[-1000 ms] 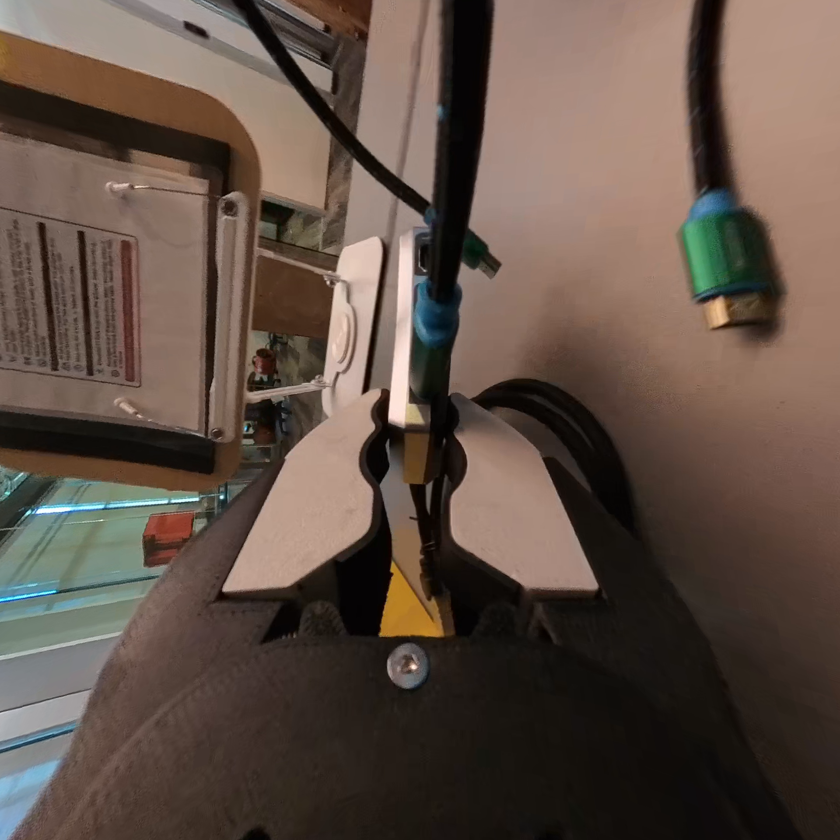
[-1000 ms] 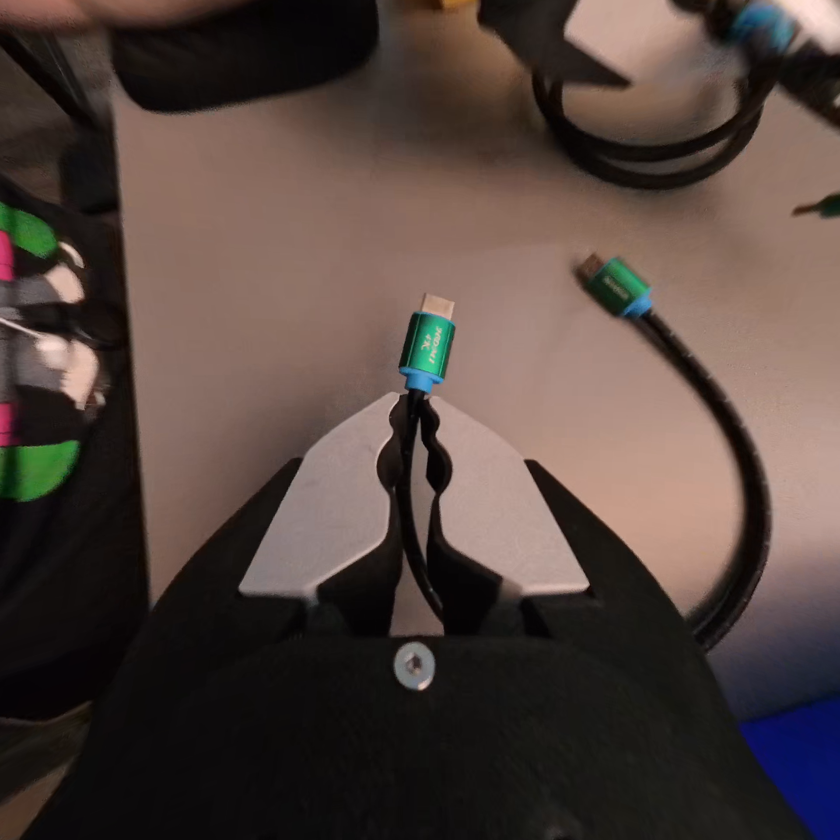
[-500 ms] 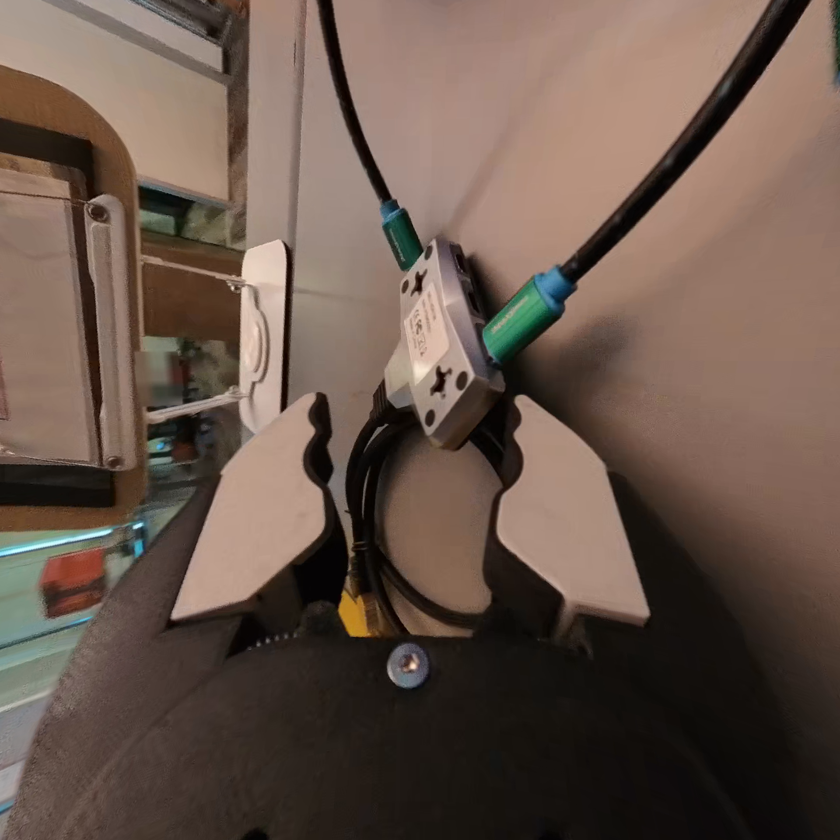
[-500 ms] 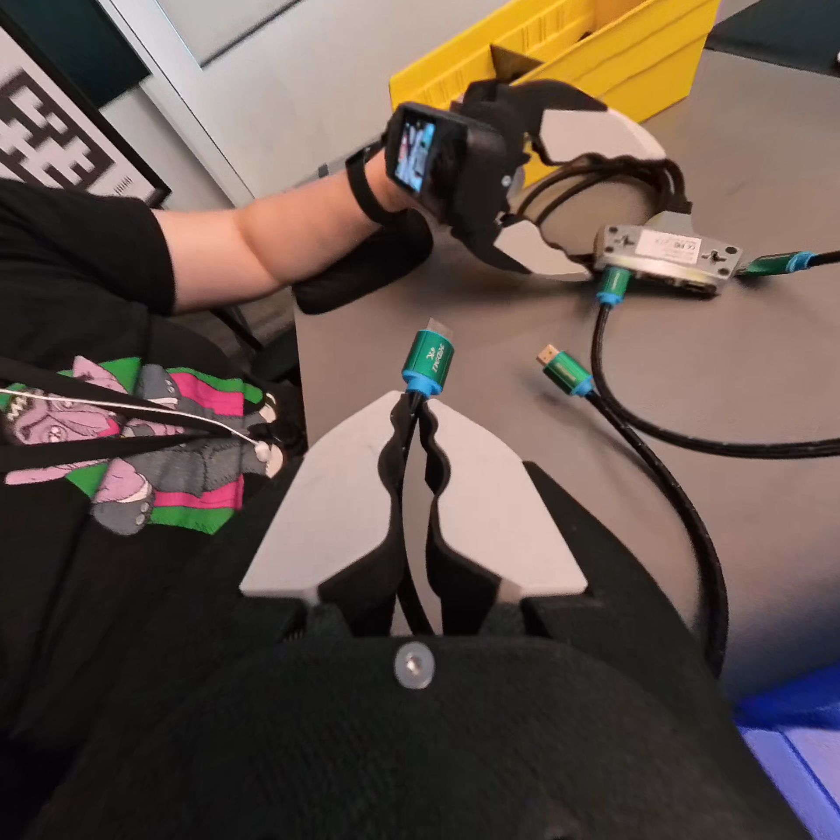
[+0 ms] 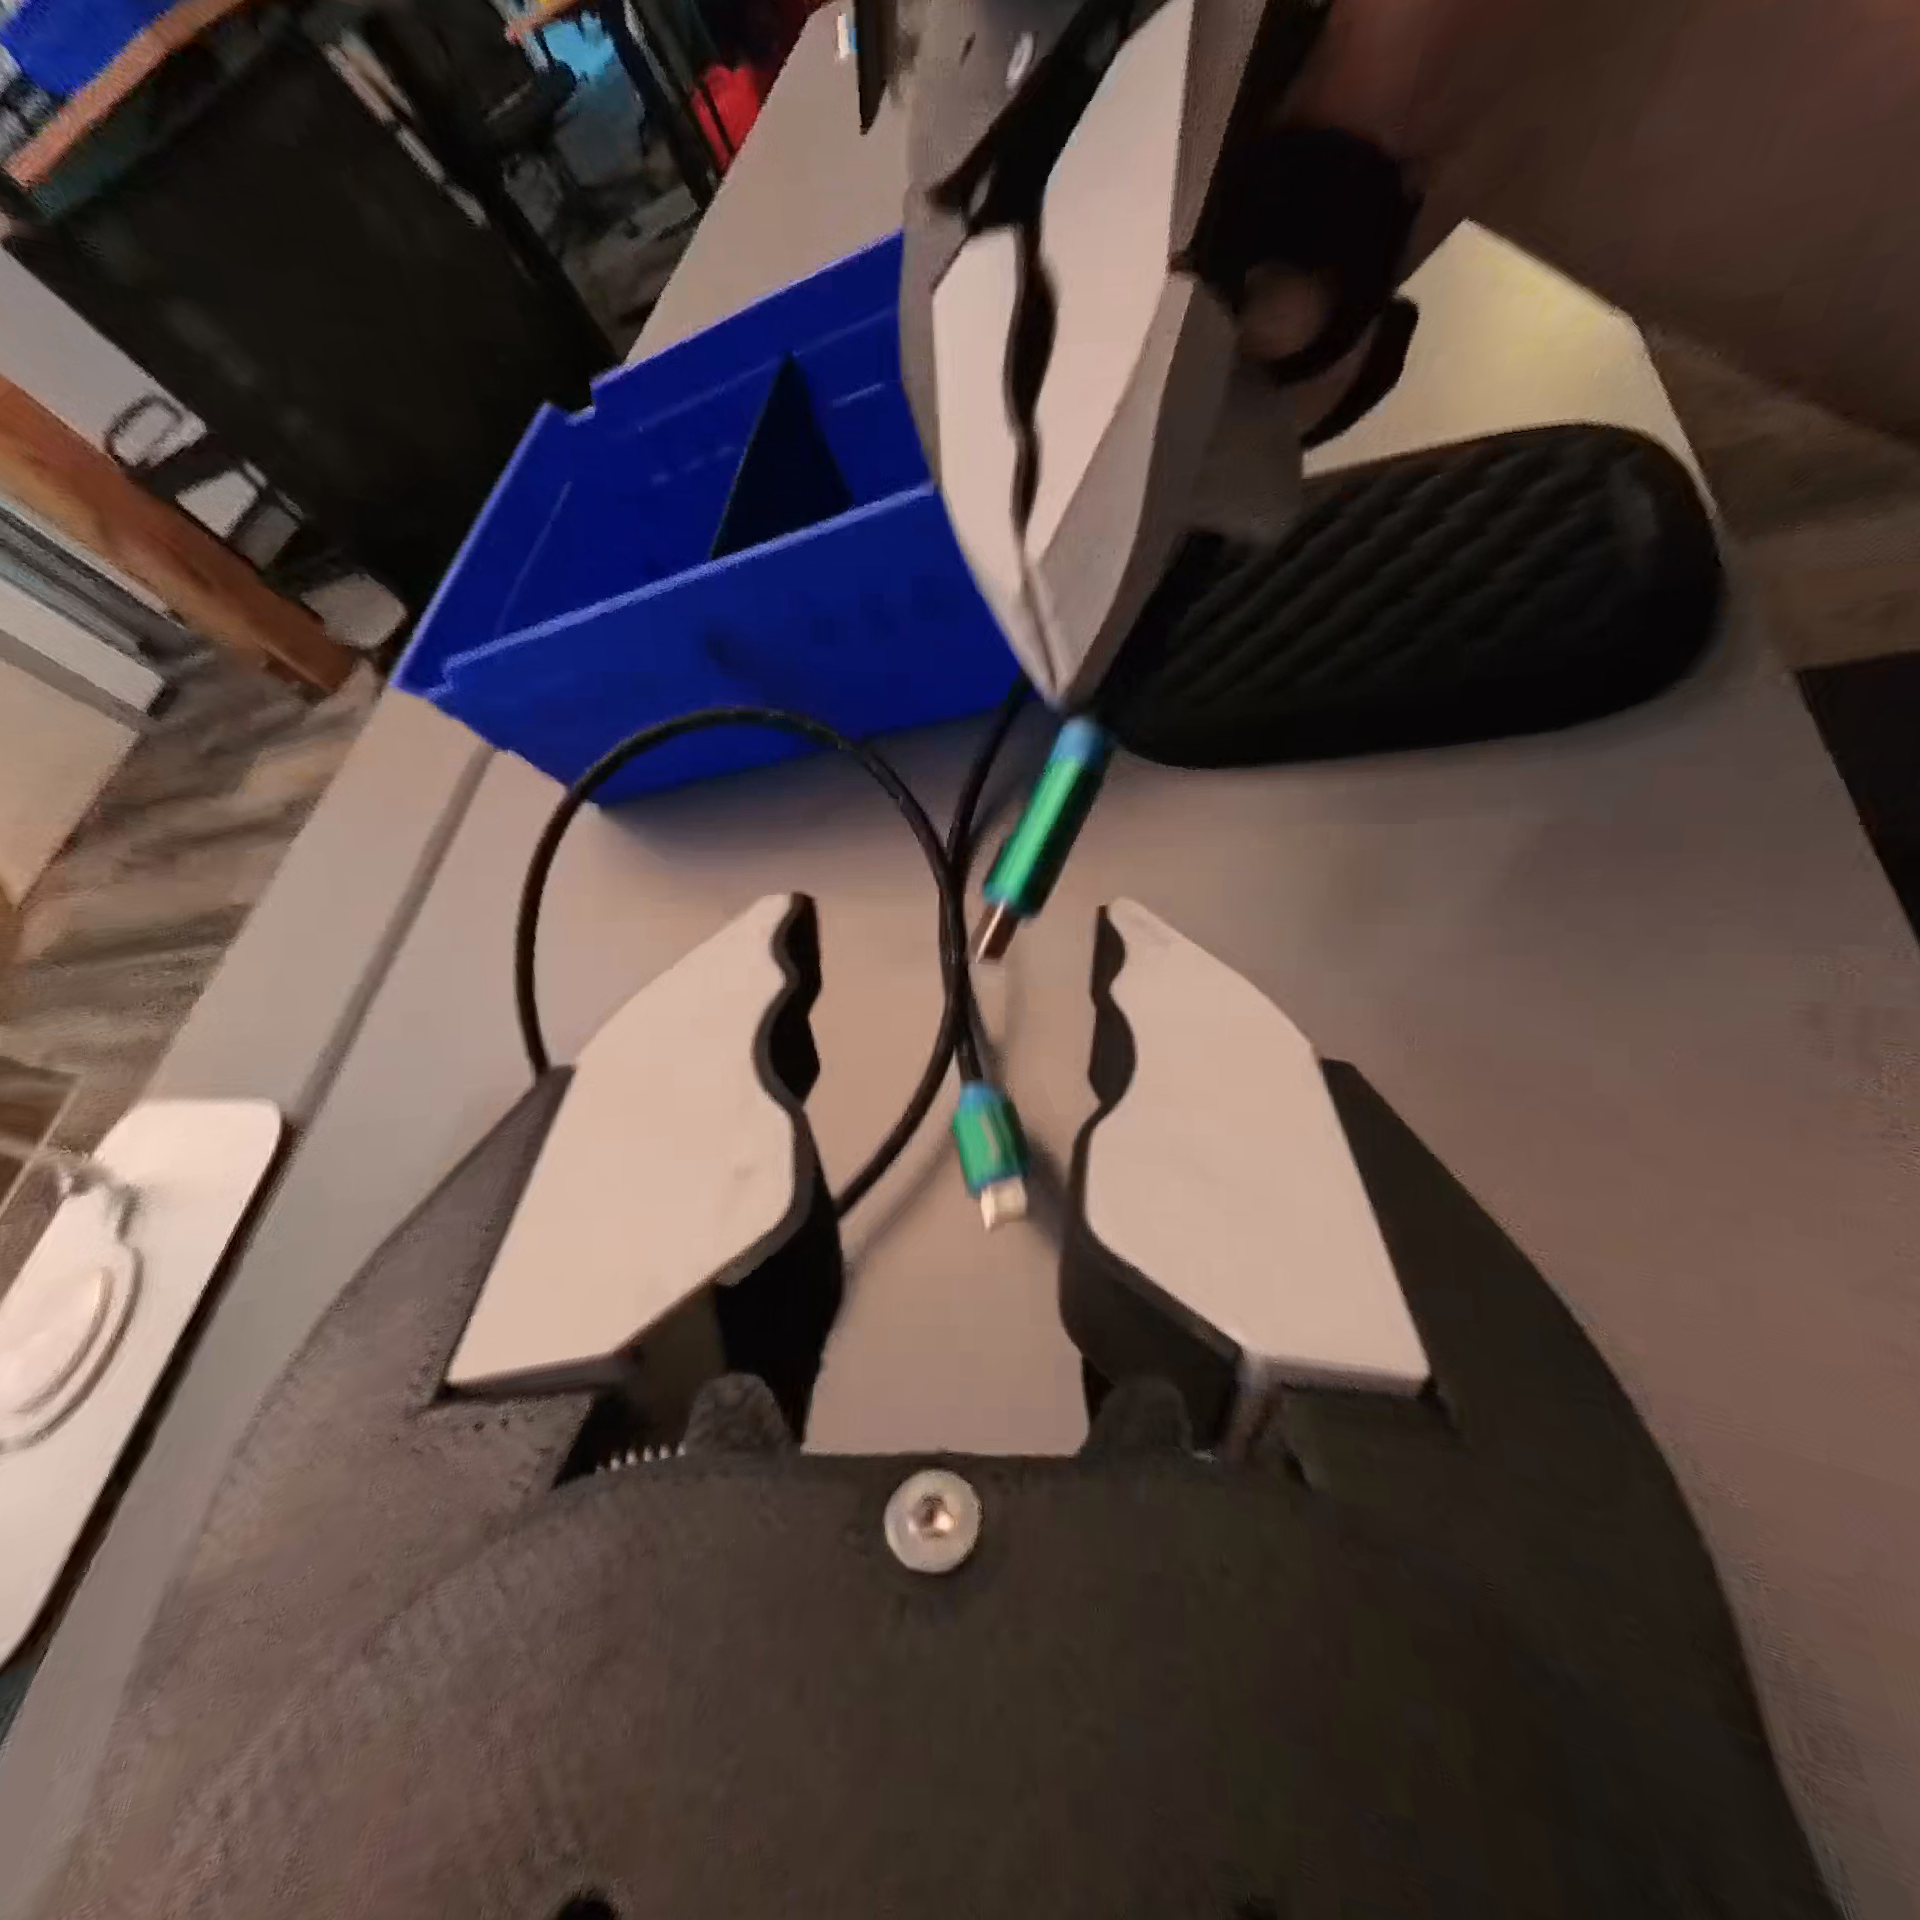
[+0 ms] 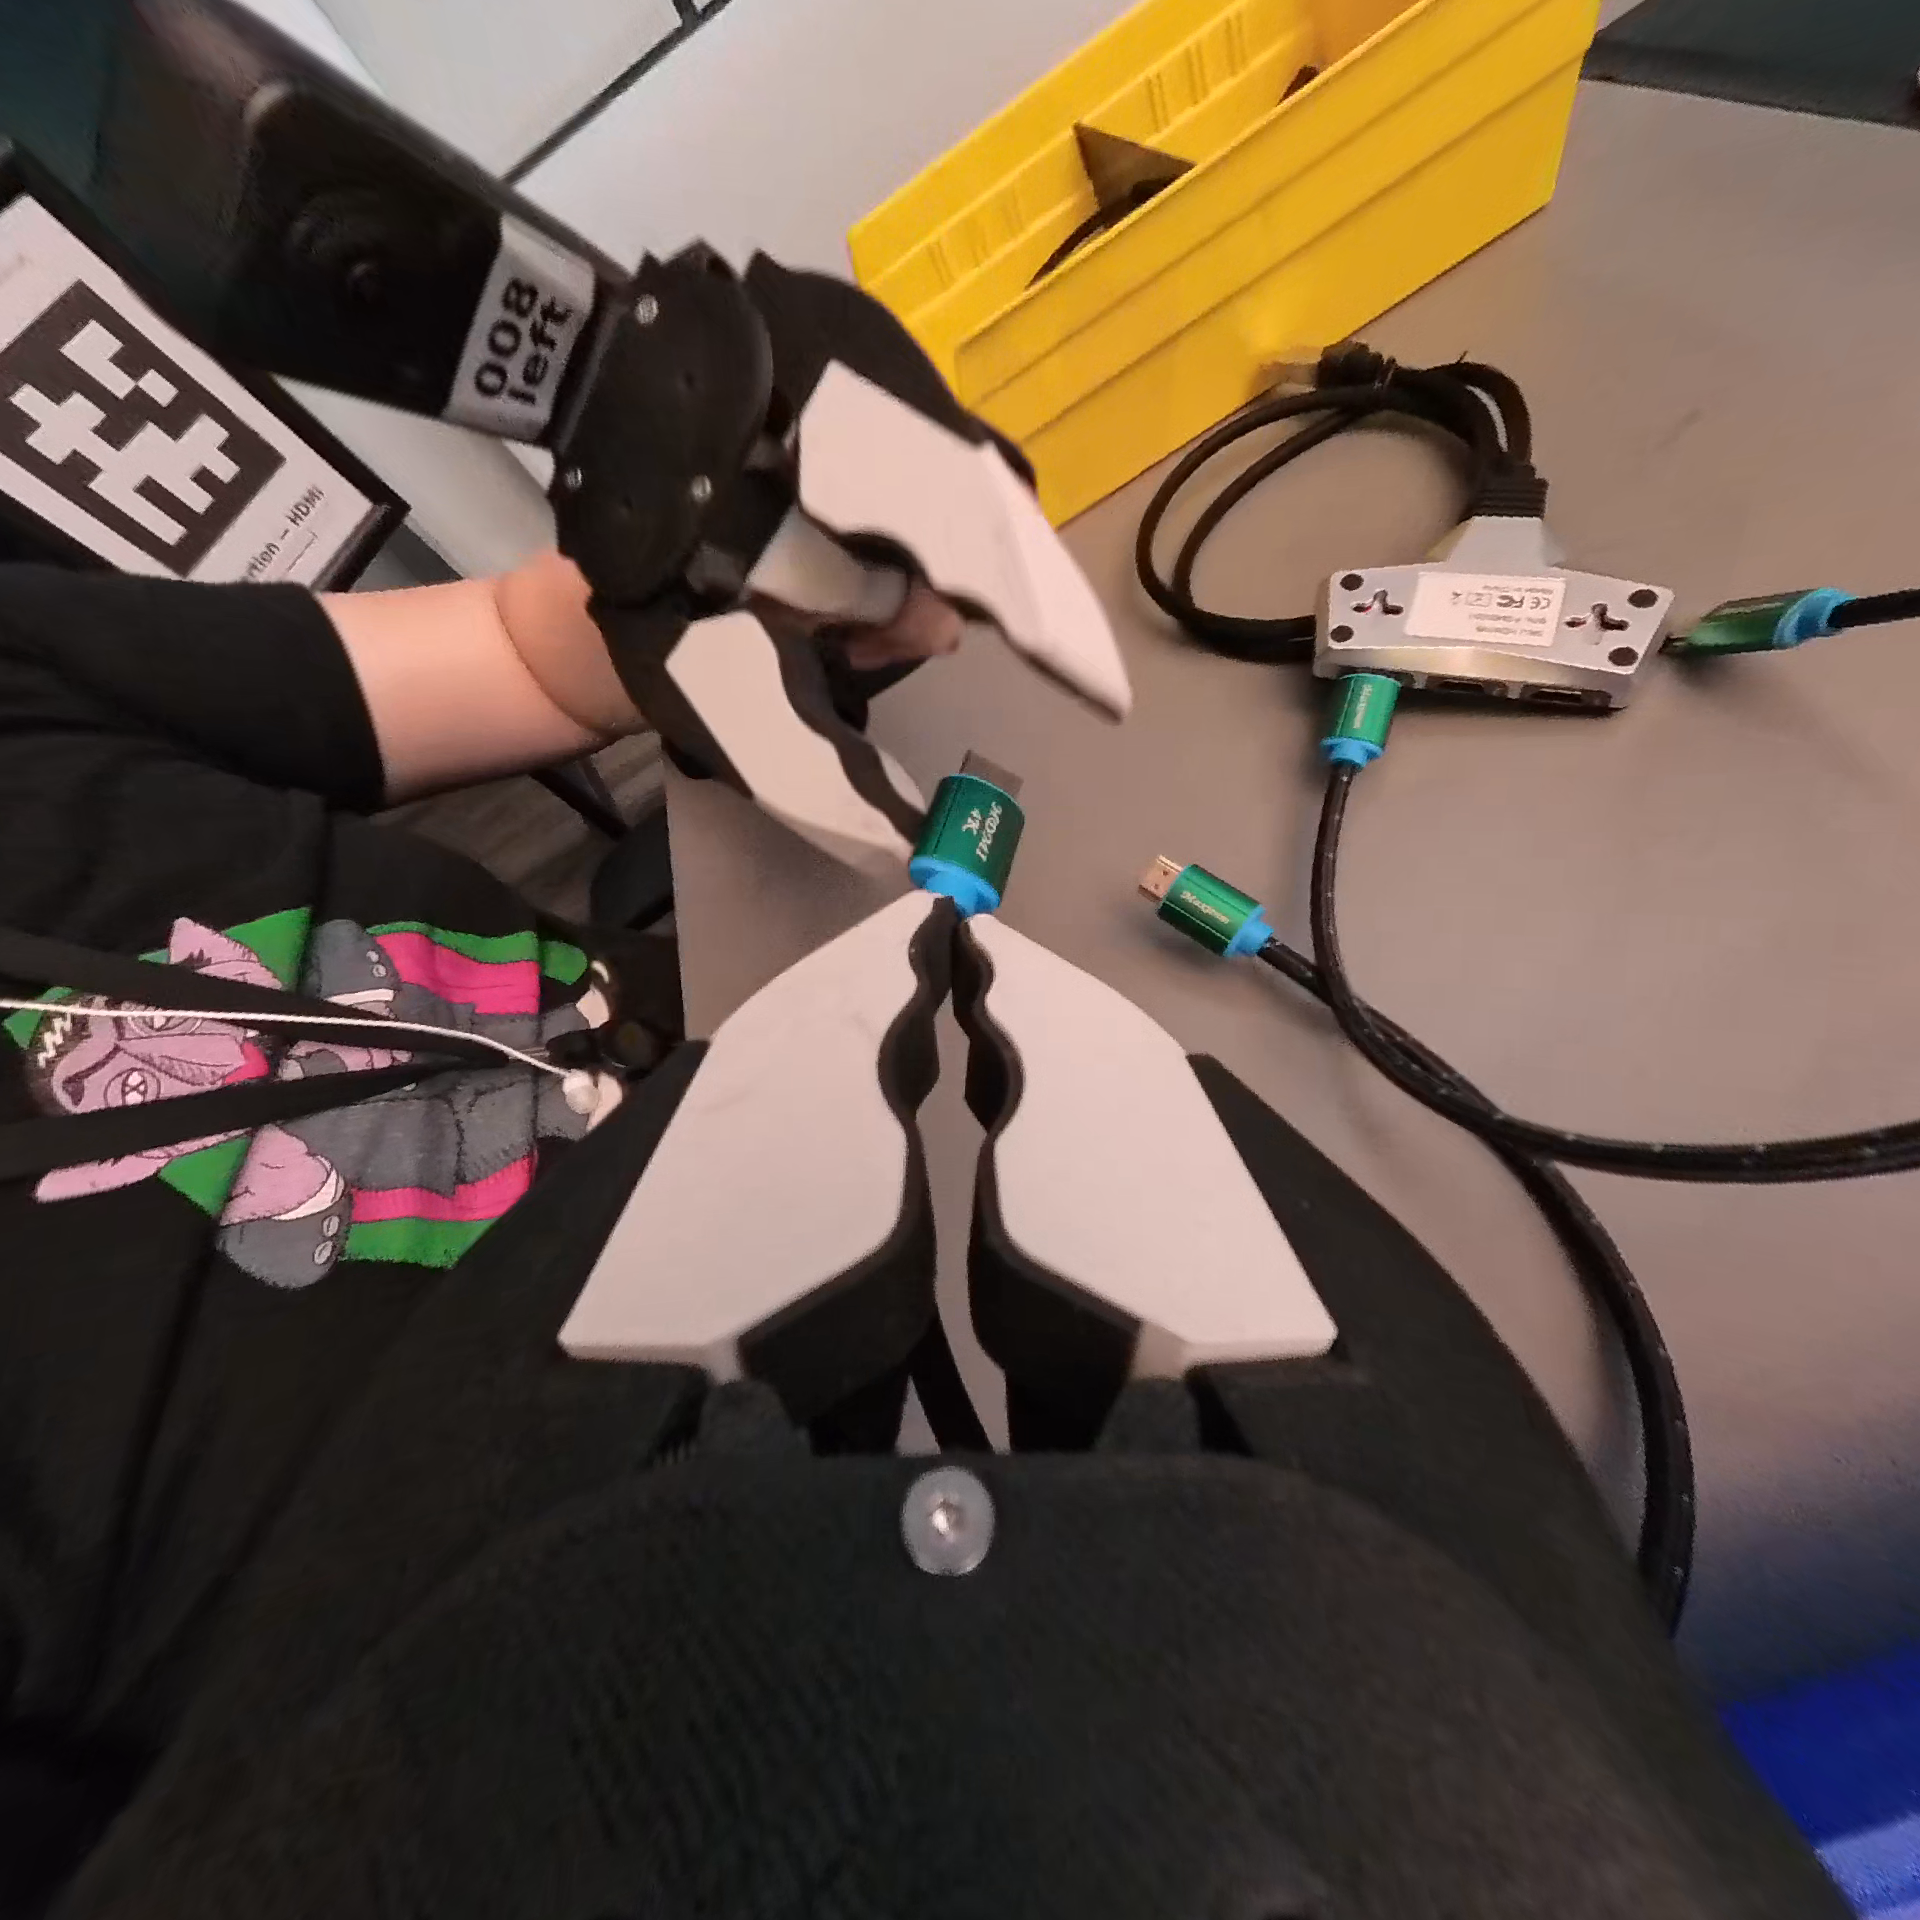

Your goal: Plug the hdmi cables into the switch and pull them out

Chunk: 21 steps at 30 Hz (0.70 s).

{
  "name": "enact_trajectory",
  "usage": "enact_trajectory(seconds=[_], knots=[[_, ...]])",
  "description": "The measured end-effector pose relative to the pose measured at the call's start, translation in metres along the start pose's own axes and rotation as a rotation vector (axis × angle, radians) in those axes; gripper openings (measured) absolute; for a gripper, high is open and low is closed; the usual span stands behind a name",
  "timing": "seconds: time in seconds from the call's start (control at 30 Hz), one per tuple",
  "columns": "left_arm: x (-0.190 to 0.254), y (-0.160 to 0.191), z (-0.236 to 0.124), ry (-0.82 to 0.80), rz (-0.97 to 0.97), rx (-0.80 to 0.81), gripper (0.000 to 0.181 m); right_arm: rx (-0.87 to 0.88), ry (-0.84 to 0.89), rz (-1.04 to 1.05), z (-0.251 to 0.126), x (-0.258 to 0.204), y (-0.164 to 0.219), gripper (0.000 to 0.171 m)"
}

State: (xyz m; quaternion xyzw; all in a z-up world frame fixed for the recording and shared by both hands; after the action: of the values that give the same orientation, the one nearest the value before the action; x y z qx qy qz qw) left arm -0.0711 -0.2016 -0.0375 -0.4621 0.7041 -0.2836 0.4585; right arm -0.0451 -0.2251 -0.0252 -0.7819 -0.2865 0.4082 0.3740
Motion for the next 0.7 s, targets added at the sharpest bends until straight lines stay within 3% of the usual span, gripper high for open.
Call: enact_trajectory(seconds=[0.1,0.2,0.3,0.53,0.7], knots=[[0.005,-0.008,0.02,0.068,0.021,0.067,0.019,0.017,0.041,0.015,-0.003,0.012,-0.001,0.0],[-0.001,-0.013,0.024,0.044,0.074,0.092,0.016,0.087,0.007,0.023,-0.014,0.015,-0.005,0.0],[-0.009,-0.023,0.014,0.043,0.075,0.11,0.014,0.231,0.08,-0.206,-0.039,0.008,-0.026,0.003],[-0.022,-0.064,-0.031,0.353,-0.228,0.087,0.011,0.364,0.355,-0.901,-0.095,-0.013,-0.064,0.026],[-0.032,-0.111,-0.07,0.691,-0.504,0.091,0.011,0.417,0.259,-0.978,-0.079,-0.001,-0.083,0.03]])
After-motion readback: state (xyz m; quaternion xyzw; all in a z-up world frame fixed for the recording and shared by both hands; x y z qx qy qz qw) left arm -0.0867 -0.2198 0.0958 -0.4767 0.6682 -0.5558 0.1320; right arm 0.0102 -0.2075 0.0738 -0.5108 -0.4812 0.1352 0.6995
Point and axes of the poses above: each gripper's, where its closed fingertips meet, z out along the fingers, y out of its underside, x = y × z across the jaws, the point moved 1 cm from there along -z, back along the fingers
